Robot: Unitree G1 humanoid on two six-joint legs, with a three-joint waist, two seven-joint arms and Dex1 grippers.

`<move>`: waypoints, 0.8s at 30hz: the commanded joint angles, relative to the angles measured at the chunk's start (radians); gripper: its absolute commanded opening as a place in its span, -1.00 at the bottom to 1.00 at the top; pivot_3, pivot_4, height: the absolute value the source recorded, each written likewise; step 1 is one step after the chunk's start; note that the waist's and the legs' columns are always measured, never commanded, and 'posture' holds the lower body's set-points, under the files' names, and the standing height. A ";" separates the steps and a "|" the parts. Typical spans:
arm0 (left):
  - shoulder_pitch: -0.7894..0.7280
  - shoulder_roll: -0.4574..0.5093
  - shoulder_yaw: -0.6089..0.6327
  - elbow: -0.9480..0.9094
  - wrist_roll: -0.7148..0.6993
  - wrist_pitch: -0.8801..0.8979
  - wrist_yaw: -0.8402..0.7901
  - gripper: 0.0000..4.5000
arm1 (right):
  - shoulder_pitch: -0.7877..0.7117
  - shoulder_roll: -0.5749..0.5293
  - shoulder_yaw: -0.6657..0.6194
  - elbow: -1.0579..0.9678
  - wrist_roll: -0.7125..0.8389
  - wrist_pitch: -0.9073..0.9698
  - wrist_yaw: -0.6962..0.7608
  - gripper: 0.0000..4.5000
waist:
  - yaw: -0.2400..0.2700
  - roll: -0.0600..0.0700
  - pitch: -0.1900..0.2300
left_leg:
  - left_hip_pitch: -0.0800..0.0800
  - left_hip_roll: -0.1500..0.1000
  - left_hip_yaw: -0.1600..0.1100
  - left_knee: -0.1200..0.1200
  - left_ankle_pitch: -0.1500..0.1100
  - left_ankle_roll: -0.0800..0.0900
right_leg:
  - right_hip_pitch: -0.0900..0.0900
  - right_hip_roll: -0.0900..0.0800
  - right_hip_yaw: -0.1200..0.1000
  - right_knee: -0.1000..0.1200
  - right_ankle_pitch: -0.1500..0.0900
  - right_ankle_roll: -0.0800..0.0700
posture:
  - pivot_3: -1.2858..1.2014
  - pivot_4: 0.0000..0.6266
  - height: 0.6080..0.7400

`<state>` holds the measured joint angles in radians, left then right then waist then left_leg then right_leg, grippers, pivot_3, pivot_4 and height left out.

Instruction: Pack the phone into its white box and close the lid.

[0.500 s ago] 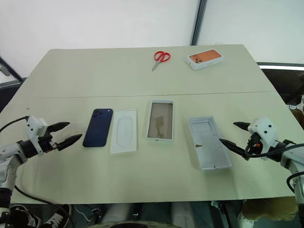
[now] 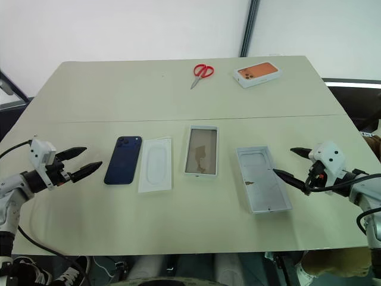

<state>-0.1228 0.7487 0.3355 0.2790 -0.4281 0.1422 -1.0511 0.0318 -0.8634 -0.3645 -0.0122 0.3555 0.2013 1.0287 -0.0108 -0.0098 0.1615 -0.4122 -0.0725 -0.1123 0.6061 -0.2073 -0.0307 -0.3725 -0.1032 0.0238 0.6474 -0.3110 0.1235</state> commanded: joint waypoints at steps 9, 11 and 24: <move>0.020 -0.002 -0.022 -0.165 -0.047 0.134 0.016 0.99 | -0.050 0.005 0.057 -0.076 0.007 0.005 -0.033 1.00 | 0.000 0.000 0.000 | 0.000 0.000 0.000 0.000 0.000 0.000 | 0.000 0.000 0.000 0.000 0.000 0.000 | 0.03 -0.52 1.00; 0.033 0.003 -0.063 -0.267 -0.068 0.274 0.054 0.99 | -0.080 0.014 0.096 -0.126 0.009 0.019 -0.041 1.00 | 0.000 0.000 0.000 | 0.000 0.000 0.000 0.000 0.000 0.000 | 0.000 0.000 0.000 0.000 0.000 0.000 | 0.03 -0.52 1.00; -0.062 -0.150 -0.093 -0.480 -0.258 0.963 0.474 0.99 | -0.204 0.072 0.222 -0.170 -0.002 0.063 -0.079 1.00 | 0.002 0.000 0.000 | -0.001 -0.001 -0.001 0.002 0.000 0.000 | 0.001 0.001 -0.001 0.000 0.000 0.001 | 0.03 -0.52 1.00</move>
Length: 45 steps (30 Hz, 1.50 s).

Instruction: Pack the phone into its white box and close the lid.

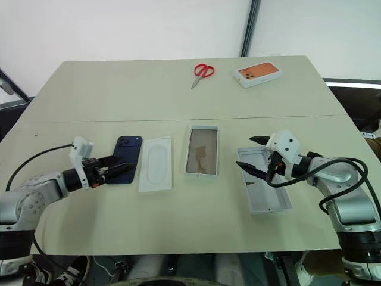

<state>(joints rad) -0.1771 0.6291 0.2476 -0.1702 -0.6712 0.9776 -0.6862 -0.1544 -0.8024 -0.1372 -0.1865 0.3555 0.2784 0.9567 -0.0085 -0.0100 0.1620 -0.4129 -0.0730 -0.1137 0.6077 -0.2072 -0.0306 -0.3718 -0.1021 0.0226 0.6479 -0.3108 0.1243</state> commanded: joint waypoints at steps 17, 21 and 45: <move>-0.202 -0.166 0.060 -0.048 -0.135 0.556 0.338 0.99 | -0.033 0.043 0.022 0.029 -0.027 -0.035 -0.016 1.00 | -0.001 0.001 0.000 | 0.001 0.000 0.001 0.001 0.000 0.000 | 0.002 0.002 0.000 0.001 0.000 0.000 | 0.03 -0.52 1.00; -0.255 -0.210 0.094 -0.002 -0.116 0.607 0.372 0.99 | -0.025 0.045 0.022 0.034 -0.035 -0.044 -0.023 1.00 | -0.003 0.001 0.000 | 0.001 0.000 0.001 0.001 0.000 0.000 | 0.002 0.003 0.000 0.001 0.000 0.000 | 0.03 -0.52 1.00; -0.280 -0.333 0.145 0.089 -0.132 0.637 0.498 -0.73 | -0.025 0.063 0.039 0.019 -0.055 -0.052 -0.053 1.00 | 0.020 0.001 -0.001 | 0.002 0.000 0.001 0.003 0.000 -0.001 | 0.004 0.003 0.001 0.000 0.000 0.000 | 0.03 -0.52 1.00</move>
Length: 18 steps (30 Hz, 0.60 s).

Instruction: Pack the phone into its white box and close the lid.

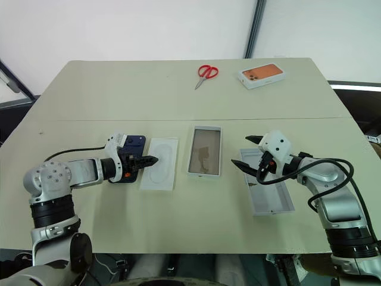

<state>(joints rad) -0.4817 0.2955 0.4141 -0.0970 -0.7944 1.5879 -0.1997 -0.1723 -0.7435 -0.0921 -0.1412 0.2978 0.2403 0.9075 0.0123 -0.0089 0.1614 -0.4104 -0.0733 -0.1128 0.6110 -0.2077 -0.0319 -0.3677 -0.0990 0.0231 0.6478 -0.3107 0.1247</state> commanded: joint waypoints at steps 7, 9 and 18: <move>0.042 0.007 -0.010 0.024 -0.044 0.027 0.025 -0.97 | -0.011 0.005 -0.001 -0.020 -0.003 -0.014 -0.006 1.00 | -0.001 0.000 0.000 | 0.000 0.000 0.000 0.000 0.000 0.000 | 0.000 0.000 0.000 0.000 0.000 0.000 | 0.03 -0.52 1.00; 0.037 0.009 0.004 0.030 -0.059 0.027 0.032 -0.97 | -0.013 0.008 0.006 -0.022 -0.002 -0.011 -0.005 1.00 | -0.001 0.000 0.000 | 0.000 0.000 0.000 0.000 0.000 0.000 | 0.000 0.000 0.000 0.000 0.000 0.000 | 0.03 -0.52 1.00; -0.049 0.027 0.063 0.008 -0.032 -0.016 0.026 -0.97 | -0.019 0.093 0.132 -0.152 0.044 0.094 0.003 1.00 | -0.007 -0.002 0.001 | 0.000 0.001 0.000 -0.001 0.000 0.000 | -0.002 0.001 0.000 0.001 0.000 0.000 | 0.03 -0.52 1.00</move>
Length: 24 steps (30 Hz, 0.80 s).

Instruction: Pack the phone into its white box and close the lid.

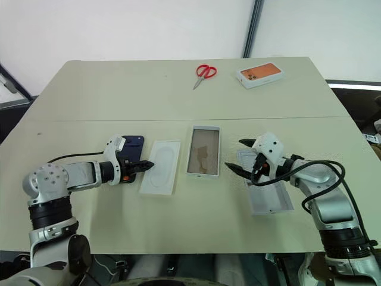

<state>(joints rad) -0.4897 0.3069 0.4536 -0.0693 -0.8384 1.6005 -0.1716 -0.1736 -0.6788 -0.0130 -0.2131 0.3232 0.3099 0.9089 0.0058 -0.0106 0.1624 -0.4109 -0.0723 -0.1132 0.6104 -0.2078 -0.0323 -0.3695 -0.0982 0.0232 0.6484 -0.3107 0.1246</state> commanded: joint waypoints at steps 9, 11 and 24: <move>-0.147 0.014 0.036 -0.002 0.038 -0.032 -0.002 -0.97 | -0.084 0.072 0.234 0.013 -0.103 -0.033 0.029 1.00 | 0.002 -0.006 0.003 | -0.001 0.000 -0.001 0.000 0.000 -0.001 | -0.001 0.000 -0.001 0.000 0.000 0.000 | 0.03 -0.52 1.00; -0.152 0.011 0.040 0.000 0.043 -0.029 -0.004 -0.97 | -0.087 0.076 0.238 0.023 -0.108 -0.042 0.032 1.00 | 0.001 -0.006 0.004 | -0.001 0.000 -0.001 0.000 0.000 -0.002 | -0.002 0.000 -0.001 0.000 0.000 0.000 | 0.03 -0.52 1.00; -0.171 -0.046 0.053 -0.029 0.097 -0.031 0.044 -1.00 | -0.142 0.083 0.313 0.151 -0.206 -0.123 0.075 -0.54 | -0.001 -0.008 0.005 | -0.002 0.000 -0.001 0.000 0.001 -0.003 | -0.003 0.001 0.000 0.001 0.000 0.000 | 0.03 -0.52 1.00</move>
<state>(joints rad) -0.6342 0.2543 0.4945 -0.0609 -0.7451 1.5800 -0.1264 -0.3078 -0.6041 0.3003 -0.0669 0.1209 0.1963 0.9774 0.0046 -0.0189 0.1676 -0.4126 -0.0727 -0.1143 0.6107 -0.2071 -0.0351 -0.3719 -0.0976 0.0227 0.6497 -0.3106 0.1248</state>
